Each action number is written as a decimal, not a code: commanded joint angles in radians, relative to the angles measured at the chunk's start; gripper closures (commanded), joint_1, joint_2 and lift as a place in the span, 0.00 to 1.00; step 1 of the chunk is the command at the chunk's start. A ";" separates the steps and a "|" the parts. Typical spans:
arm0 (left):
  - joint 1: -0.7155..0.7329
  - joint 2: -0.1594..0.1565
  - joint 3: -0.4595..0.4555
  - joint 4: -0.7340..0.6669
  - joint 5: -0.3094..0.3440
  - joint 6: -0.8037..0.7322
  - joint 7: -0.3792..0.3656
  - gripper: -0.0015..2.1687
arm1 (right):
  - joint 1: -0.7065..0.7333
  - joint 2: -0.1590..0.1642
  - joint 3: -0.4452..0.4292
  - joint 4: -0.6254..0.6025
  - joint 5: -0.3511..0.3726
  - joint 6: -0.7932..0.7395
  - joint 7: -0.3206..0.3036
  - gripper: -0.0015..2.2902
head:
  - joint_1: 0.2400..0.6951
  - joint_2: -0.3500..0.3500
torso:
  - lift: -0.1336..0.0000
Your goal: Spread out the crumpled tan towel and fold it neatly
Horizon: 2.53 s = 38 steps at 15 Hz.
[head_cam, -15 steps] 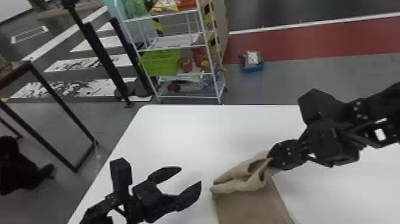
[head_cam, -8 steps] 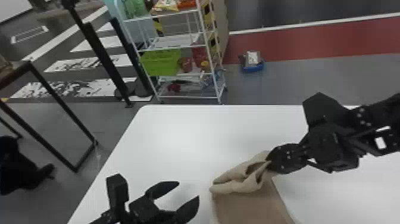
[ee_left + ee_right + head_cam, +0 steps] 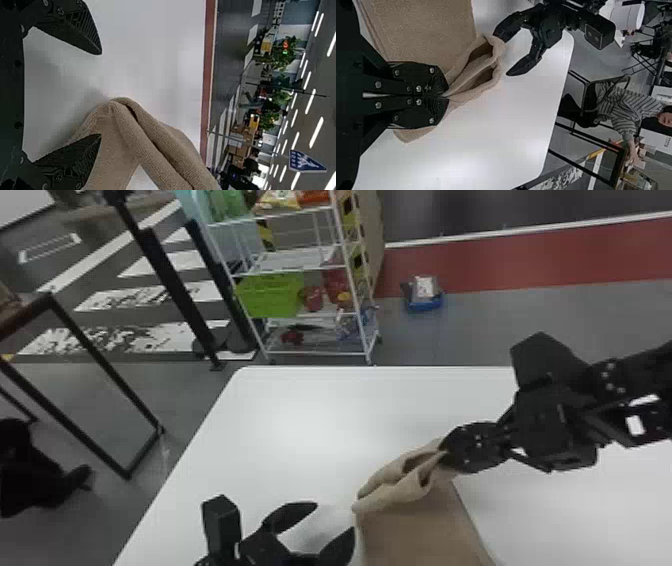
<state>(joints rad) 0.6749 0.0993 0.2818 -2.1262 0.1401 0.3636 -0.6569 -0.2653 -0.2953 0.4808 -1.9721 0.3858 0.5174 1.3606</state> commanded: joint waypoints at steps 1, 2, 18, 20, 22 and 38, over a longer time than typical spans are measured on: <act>0.006 -0.003 -0.023 0.014 -0.002 -0.094 0.031 0.07 | 0.001 0.001 -0.013 -0.022 -0.021 0.007 0.006 0.66 | 1.00 1.00 | 0.08; 0.009 -0.003 -0.039 0.014 -0.016 -0.125 0.048 0.07 | 0.001 0.001 -0.018 -0.027 -0.022 0.010 0.006 0.66 | 1.00 1.00 | 0.08; -0.052 0.014 -0.158 0.098 -0.300 -0.205 0.234 0.07 | 0.008 0.002 -0.045 -0.054 -0.074 0.019 0.006 0.66 | 1.00 1.00 | 0.08; -0.052 0.016 -0.148 0.091 -0.300 -0.199 0.230 0.07 | 0.040 -0.022 -0.047 -0.113 -0.082 0.031 0.006 0.66 | 1.00 1.00 | 0.08; -0.052 0.016 -0.147 0.086 -0.298 -0.199 0.229 0.07 | 0.081 -0.056 -0.045 -0.182 -0.081 0.040 0.006 0.66 | 1.00 1.00 | 0.08; -0.034 0.016 -0.145 0.058 -0.298 -0.202 0.227 0.07 | 0.241 -0.185 0.065 -0.278 0.047 0.040 0.006 0.66 | 1.00 1.00 | 0.08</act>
<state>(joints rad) 0.6408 0.1150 0.1367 -2.0708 -0.1579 0.1624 -0.4295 -0.0255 -0.4754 0.5347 -2.2550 0.4194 0.5595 1.3606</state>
